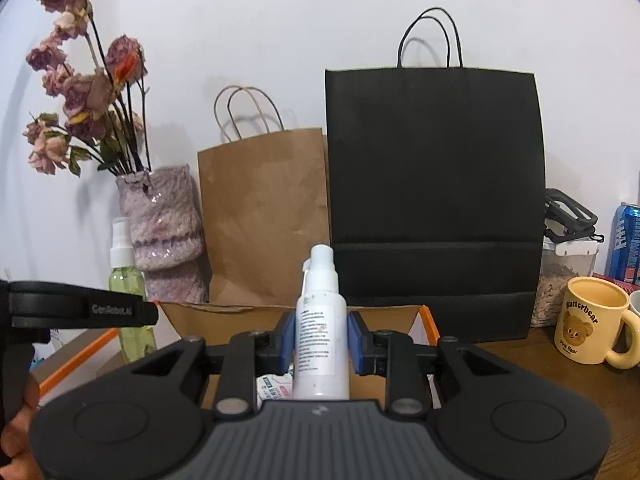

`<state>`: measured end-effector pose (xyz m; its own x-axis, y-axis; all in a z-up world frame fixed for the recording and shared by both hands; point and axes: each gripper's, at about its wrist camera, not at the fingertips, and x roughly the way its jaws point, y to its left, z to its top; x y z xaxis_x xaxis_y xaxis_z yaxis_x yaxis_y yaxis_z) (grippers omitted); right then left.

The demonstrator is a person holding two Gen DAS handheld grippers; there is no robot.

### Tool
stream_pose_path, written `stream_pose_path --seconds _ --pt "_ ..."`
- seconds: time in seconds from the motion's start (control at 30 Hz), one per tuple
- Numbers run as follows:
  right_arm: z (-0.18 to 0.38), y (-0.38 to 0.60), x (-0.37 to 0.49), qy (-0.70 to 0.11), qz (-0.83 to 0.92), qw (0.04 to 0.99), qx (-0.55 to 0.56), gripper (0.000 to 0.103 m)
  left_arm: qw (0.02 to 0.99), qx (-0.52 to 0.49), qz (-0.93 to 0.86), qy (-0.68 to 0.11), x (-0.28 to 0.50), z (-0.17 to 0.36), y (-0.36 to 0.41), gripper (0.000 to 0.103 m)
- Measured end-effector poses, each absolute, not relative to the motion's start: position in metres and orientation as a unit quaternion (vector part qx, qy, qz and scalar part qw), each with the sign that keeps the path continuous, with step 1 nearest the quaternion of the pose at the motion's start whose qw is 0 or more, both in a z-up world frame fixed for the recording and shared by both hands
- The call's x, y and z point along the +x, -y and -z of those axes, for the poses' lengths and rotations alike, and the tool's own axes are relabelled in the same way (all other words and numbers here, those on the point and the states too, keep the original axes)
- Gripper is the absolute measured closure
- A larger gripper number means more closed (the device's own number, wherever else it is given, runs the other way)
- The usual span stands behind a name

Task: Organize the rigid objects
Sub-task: 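Lift and carry both spray bottles over the box with both tools, then set the green spray bottle in the box with the left tool while the right tool releases the white bottle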

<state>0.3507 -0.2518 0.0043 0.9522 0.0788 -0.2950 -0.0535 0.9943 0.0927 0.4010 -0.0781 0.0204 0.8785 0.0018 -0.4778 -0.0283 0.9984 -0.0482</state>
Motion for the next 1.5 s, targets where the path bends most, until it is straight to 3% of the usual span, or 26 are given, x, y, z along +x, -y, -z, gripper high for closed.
stream_pose_path --seconds 0.33,0.37,0.43,0.5,0.57,0.63,0.67,1.5 --pt "0.007 0.251 0.362 -0.183 -0.033 0.982 0.031 0.076 0.961 -0.011 -0.006 -0.277 0.418 -0.006 0.079 0.070" --pt "0.007 0.252 0.363 -0.187 -0.034 0.981 0.032 0.076 0.962 -0.008 -0.008 -0.274 0.417 -0.006 0.079 0.069" --pt "0.009 0.253 0.363 -0.192 -0.032 0.980 0.035 0.074 0.964 0.001 -0.012 -0.264 0.414 -0.008 0.080 0.051" --pt "0.009 0.254 0.363 -0.192 -0.026 0.980 0.035 0.053 0.967 0.007 -0.017 -0.253 0.411 -0.010 0.081 0.021" --pt "0.009 0.256 0.361 -0.188 -0.021 0.981 0.037 0.015 0.969 0.011 -0.019 -0.247 0.408 -0.011 0.082 0.013" --pt "0.009 0.256 0.359 -0.179 -0.011 0.983 0.036 0.006 0.969 0.012 -0.023 -0.244 0.408 -0.012 0.082 0.001" --pt "0.009 0.257 0.359 -0.177 -0.007 0.983 0.036 0.001 0.970 0.013 -0.026 -0.241 0.407 -0.012 0.082 0.000" --pt "0.010 0.259 0.359 -0.188 -0.005 0.981 0.044 0.000 0.965 0.000 -0.029 -0.261 0.403 -0.012 0.076 0.000"
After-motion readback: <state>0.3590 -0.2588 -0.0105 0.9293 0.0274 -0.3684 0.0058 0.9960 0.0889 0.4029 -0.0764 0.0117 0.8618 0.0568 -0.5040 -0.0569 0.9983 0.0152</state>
